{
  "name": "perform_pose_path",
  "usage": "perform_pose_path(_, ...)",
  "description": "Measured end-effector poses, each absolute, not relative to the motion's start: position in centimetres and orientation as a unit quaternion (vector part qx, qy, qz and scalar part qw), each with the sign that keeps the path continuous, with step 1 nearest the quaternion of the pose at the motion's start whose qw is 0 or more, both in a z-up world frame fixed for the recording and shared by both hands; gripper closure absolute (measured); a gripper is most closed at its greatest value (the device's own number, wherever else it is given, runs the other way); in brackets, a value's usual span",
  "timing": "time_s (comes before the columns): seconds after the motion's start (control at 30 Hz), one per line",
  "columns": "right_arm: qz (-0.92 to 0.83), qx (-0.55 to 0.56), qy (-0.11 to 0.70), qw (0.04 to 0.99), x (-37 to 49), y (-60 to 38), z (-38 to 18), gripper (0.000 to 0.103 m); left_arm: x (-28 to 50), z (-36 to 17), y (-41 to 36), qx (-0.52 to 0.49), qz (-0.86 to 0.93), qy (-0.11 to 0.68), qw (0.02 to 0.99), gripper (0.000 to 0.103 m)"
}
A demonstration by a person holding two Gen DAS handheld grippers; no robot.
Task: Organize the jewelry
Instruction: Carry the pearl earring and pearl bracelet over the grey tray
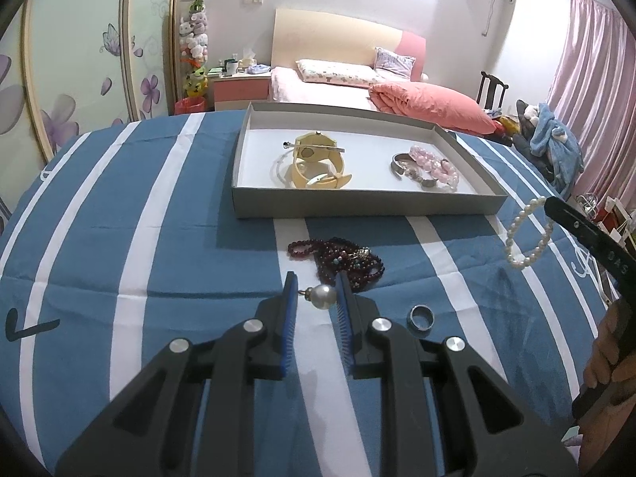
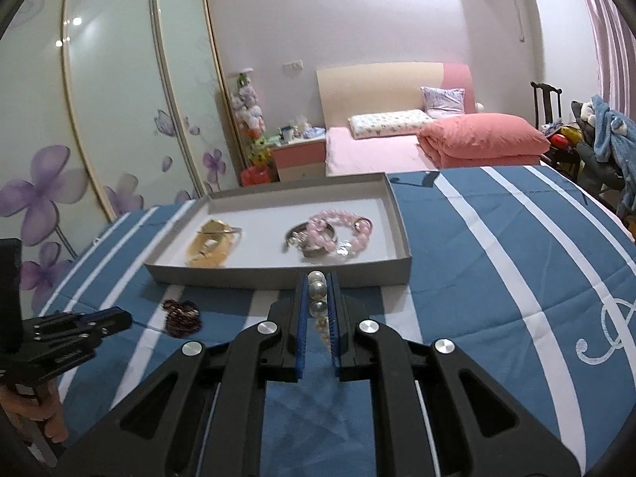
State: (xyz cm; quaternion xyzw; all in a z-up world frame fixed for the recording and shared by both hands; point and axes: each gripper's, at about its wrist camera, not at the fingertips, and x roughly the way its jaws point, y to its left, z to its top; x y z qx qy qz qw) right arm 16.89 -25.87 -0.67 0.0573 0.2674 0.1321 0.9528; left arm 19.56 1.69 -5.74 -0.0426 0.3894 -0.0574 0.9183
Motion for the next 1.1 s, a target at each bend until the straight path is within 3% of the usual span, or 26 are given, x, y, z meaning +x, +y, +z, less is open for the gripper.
perform_pose_path(0.67,0.158,0.08,0.239,0.955,16.4,-24.8,0.2,0.093,19.9,-4.9,0.9,-0.043,-0.063,0.376,0.924,0.083)
perform_pose_path(1.1,0.163,0.071,0.174,0.969,17.3,-23.9,3.6,0.093,21.2,-0.3,-0.1,-0.031,-0.058,0.286,0.956,0.083)
